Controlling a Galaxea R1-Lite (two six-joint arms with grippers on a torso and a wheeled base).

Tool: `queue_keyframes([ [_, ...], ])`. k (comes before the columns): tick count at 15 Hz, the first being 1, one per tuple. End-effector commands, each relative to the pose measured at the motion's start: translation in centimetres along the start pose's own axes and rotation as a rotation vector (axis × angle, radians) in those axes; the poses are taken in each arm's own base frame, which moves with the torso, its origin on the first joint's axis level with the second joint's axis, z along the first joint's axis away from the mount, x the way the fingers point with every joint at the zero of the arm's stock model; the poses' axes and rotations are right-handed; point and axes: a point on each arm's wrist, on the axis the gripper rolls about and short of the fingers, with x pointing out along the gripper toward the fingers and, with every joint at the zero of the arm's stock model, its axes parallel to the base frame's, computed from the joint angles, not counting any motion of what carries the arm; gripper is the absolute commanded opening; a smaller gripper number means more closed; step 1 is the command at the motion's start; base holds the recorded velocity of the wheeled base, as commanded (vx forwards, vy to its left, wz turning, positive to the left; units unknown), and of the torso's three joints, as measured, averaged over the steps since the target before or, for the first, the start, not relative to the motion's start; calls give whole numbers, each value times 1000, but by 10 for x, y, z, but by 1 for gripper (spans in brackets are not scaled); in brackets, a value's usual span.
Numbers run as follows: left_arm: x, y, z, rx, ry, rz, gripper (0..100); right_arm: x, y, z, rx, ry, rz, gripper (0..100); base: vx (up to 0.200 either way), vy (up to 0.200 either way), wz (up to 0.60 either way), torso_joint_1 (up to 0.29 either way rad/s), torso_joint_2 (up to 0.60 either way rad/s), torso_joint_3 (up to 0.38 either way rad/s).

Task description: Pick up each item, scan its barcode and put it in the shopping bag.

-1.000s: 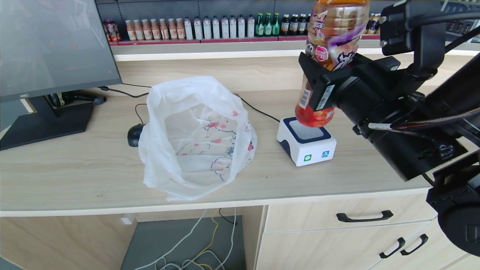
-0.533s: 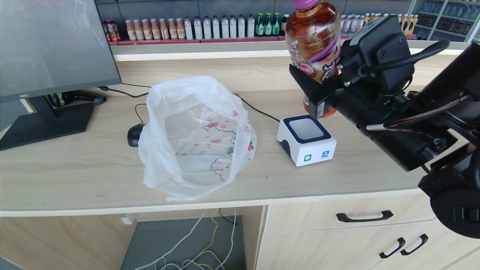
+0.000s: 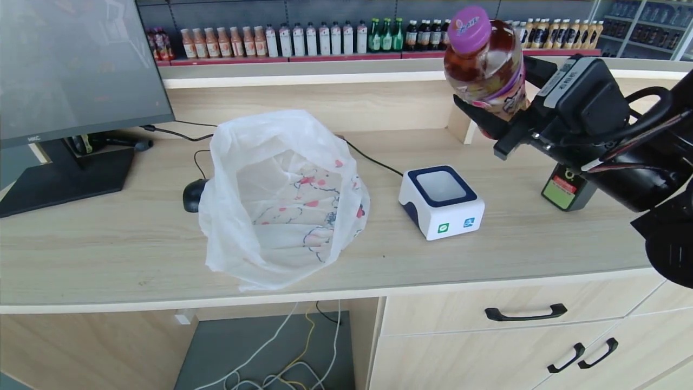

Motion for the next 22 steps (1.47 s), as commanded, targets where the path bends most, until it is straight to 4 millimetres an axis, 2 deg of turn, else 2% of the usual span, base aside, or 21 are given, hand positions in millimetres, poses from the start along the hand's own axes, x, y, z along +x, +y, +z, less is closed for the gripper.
queue_keyframes([
  [1,0,0,0,0,-1,0,100,-2,2,-10,-38,10,18,0,0,0,0,0,0,0],
  [4,0,0,0,0,-1,0,100,6,13,0,-57,-68,65,0,0,0,0,0,0,0],
  [5,0,0,0,0,-1,0,100,12,25,-1,-60,-98,97,0,0,0,0,0,0,0],
  [10,0,0,0,0,-1,0,100,22,52,-16,-70,-238,172,0,0,0,0,0,0,0],
  [12,0,0,0,0,-1,0,100,17,52,-23,-78,-248,181,0,0,0,0,0,0,0],
  [15,0,0,0,0,-1,0,100,7,73,-34,-67,-284,249,0,0,0,0,0,0,0],
  [17,0,0,0,0,-1,0,100,-1,80,-35,-56,-275,268,0,0,0,0,0,0,0],
  [19,0,0,0,0,-1,0,100,-2,81,-36,-57,-277,268,0,0,0,0,0,0,0],
  [22,0,0,0,0,-1,0,100,-7,75,-48,-70,-236,256,0,0,0,0,0,0,0],
])
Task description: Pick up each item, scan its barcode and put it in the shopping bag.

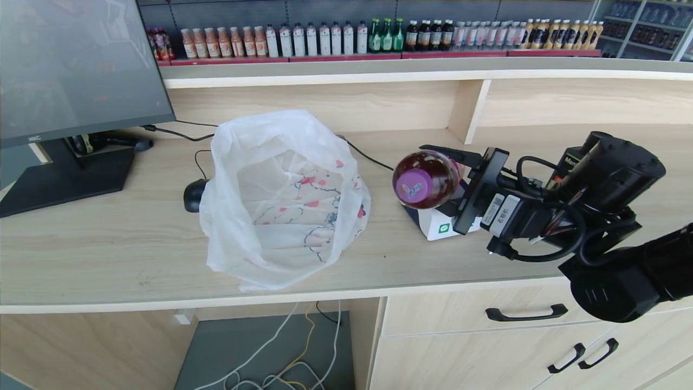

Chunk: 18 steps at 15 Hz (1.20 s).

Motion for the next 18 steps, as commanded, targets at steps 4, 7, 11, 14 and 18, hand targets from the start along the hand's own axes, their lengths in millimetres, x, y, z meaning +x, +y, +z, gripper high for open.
queue_keyframes([
  [4,0,0,0,0,-1,0,100,-10,2,-7,-1,36,0,0,0,0,0,0,0,0],
  [7,0,0,0,0,-1,0,100,-13,9,-5,13,44,20,0,0,0,0,0,0,0],
  [11,0,0,0,0,-1,0,100,-13,7,-4,16,38,14,0,0,0,0,0,0,0],
  [14,0,0,0,0,-1,0,100,-12,6,0,15,30,12,0,0,0,0,0,0,0],
  [18,0,0,0,0,-1,0,100,-12,6,3,20,25,12,0,0,0,0,0,0,0],
])
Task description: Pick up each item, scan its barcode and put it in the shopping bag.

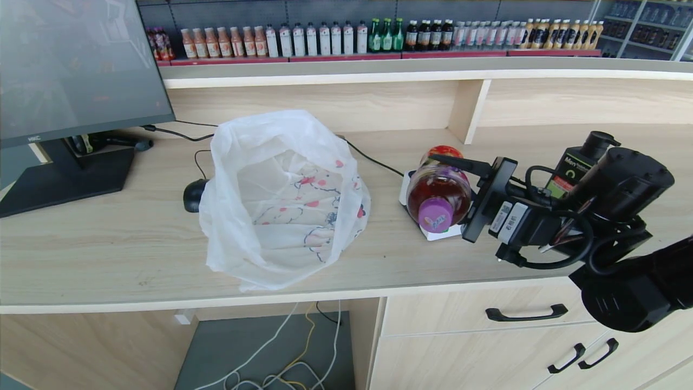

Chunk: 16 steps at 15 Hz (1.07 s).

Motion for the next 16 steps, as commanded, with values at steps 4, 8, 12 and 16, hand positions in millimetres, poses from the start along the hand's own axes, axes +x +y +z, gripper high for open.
queue_keyframes([
  [4,0,0,0,0,-1,0,100,5,0,10,-1,-31,-2,0,0,0,0,0,0,0],
  [8,0,0,0,0,-1,0,100,6,-4,11,17,-27,-16,0,0,0,0,0,0,0],
  [12,0,0,0,0,-1,0,100,4,-12,16,64,-2,-54,0,0,0,0,0,0,0],
  [16,0,0,0,0,-1,0,100,4,-24,21,140,26,-115,0,0,0,0,0,0,0],
])
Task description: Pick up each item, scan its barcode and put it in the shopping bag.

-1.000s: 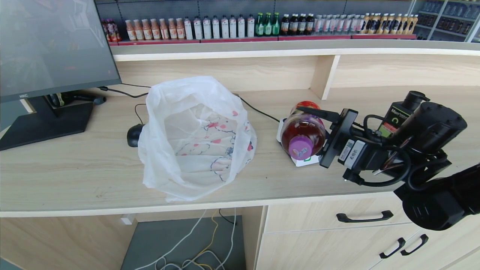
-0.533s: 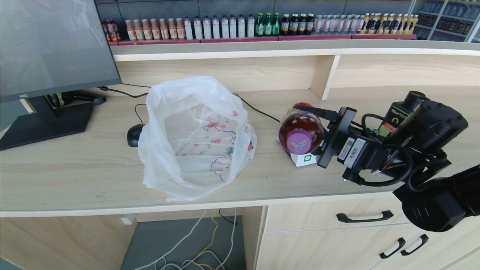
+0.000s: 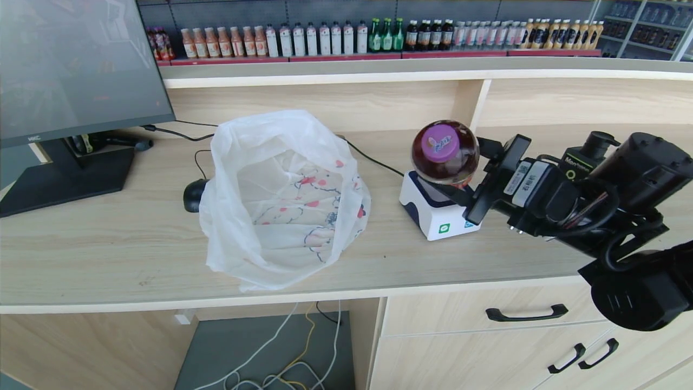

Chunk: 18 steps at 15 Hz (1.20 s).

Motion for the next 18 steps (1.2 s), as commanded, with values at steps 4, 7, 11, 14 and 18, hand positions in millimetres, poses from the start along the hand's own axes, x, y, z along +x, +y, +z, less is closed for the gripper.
queue_keyframes([
  [4,0,0,0,0,-1,0,100,-2,-12,12,100,12,-60,0,0,0,0,0,0,0],
  [7,0,0,0,0,-1,0,100,-6,-29,25,267,45,-181,0,0,0,0,0,0,0],
  [11,0,0,0,0,-1,0,100,-16,-34,32,405,59,-242,0,0,0,0,0,0,0],
  [14,0,0,0,3,-1,0,100,-20,-30,33,517,113,-370,0,0,0,0,0,0,0],
  [18,0,0,0,0,-1,0,100,-24,-24,24,721,162,-570,0,0,0,0,0,0,0],
])
